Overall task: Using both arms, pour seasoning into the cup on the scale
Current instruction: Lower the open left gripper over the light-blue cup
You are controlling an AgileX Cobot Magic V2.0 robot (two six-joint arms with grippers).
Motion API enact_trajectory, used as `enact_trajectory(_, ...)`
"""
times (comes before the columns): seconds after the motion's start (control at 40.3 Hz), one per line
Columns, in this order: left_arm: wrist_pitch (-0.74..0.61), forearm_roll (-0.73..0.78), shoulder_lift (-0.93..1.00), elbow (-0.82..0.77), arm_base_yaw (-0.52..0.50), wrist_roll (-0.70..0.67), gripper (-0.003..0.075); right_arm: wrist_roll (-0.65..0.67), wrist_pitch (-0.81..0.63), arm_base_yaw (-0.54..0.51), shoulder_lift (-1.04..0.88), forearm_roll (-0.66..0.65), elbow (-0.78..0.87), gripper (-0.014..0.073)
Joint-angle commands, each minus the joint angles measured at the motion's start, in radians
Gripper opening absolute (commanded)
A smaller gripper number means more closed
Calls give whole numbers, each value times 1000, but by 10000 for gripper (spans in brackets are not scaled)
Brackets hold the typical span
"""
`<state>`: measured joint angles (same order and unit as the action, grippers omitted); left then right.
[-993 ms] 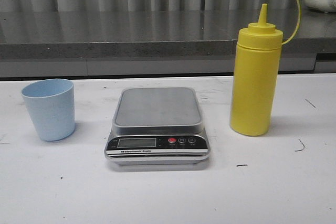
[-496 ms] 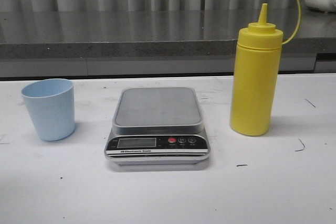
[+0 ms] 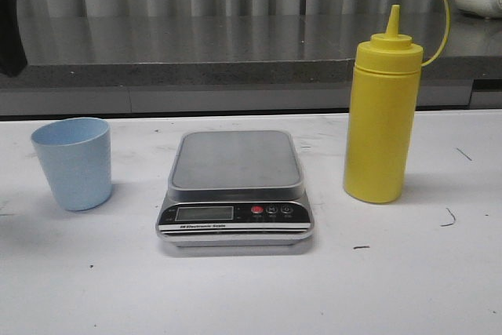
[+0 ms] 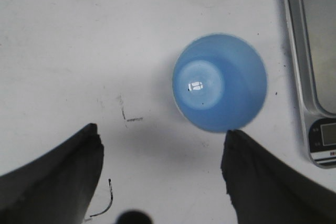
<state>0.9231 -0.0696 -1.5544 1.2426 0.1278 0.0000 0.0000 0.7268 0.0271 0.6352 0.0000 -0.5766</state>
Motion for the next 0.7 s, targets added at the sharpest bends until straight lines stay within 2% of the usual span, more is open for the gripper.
enact_trajectory(0.0,-33,-12,-35,70,10,-13,472,-6,-60,-5,7,-14,-32,440)
enact_trajectory(0.223,-38,-12,-184,151,10,-13,472,-6,-60,-5,7,-14,-32,440)
enact_trajectory(0.447,-49,-12,-277,161,10,-13,466,-6,-60,-5,7,-14,-32,440)
enact_trajectory(0.521,-49,-12,-295,161,10,-13,427,-6,-60,-5,7,-14,-32,440)
enact_trajectory(0.67,-49,-12,-302,161,12,-13,272,-6,-60,-5,7,-14,-32,440)
